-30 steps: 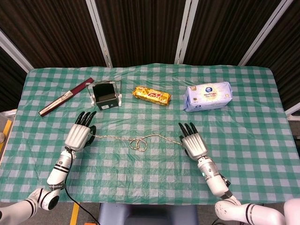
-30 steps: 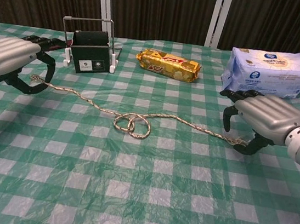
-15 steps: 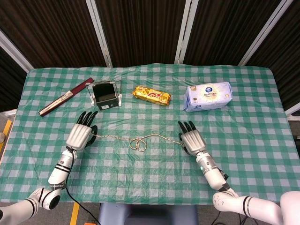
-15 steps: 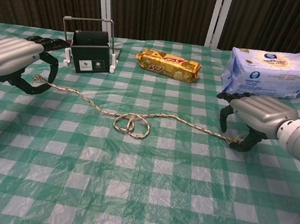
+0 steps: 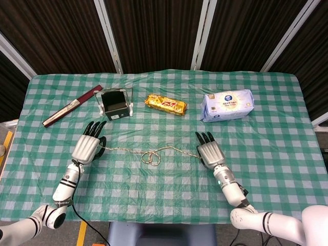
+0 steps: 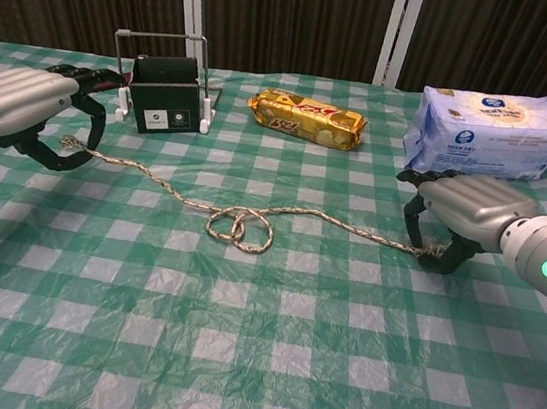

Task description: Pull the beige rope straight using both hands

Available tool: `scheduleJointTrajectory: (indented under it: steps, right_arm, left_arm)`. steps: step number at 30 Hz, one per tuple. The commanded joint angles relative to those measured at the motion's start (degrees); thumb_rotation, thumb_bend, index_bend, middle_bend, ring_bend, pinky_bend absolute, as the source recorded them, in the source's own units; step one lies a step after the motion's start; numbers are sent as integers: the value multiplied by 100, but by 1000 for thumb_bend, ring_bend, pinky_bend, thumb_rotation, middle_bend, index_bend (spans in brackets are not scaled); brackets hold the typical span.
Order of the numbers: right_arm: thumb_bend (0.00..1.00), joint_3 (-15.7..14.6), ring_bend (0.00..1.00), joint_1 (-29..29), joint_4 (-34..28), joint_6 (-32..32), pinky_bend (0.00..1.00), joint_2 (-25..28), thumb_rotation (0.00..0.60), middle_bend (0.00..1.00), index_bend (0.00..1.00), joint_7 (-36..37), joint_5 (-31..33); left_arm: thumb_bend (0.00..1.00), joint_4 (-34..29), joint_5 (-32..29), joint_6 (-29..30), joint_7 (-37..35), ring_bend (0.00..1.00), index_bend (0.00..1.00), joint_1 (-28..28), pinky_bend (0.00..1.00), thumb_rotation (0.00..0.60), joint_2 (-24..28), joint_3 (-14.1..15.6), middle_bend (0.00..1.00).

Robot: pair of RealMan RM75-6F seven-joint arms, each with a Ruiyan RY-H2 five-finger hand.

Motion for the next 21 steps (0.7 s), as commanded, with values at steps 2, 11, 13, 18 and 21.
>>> scheduleJointTrajectory:
  steps: [2,11,13,18,21]
  right_arm:
    - [460,-33,0,32,13,30,0,-9,600,18,673,-63,126]
    - [474,-130,0,86,38,102,0,16,600,41,698,-190,349]
    - [505,-136,0,65,-26,201,0,65,600,52,707,-136,289]
    - [578,-184,0,-61,-147,501,0,286,600,61,712,5,97]
    - [597,-214,0,-150,-237,608,0,473,600,61,714,112,33]
  left_arm:
    - [425,-1,-13,-24,-13,0,623,3,0,600,13,4,16]
    - [426,-65,-26,29,-46,0,629,38,0,600,68,-14,16]
    - [425,-76,-14,57,-41,0,630,51,0,600,90,-8,16]
    - [425,-116,-48,83,15,0,631,108,0,600,191,-4,15]
    - [425,-133,-82,103,44,0,631,154,0,600,263,-6,15]
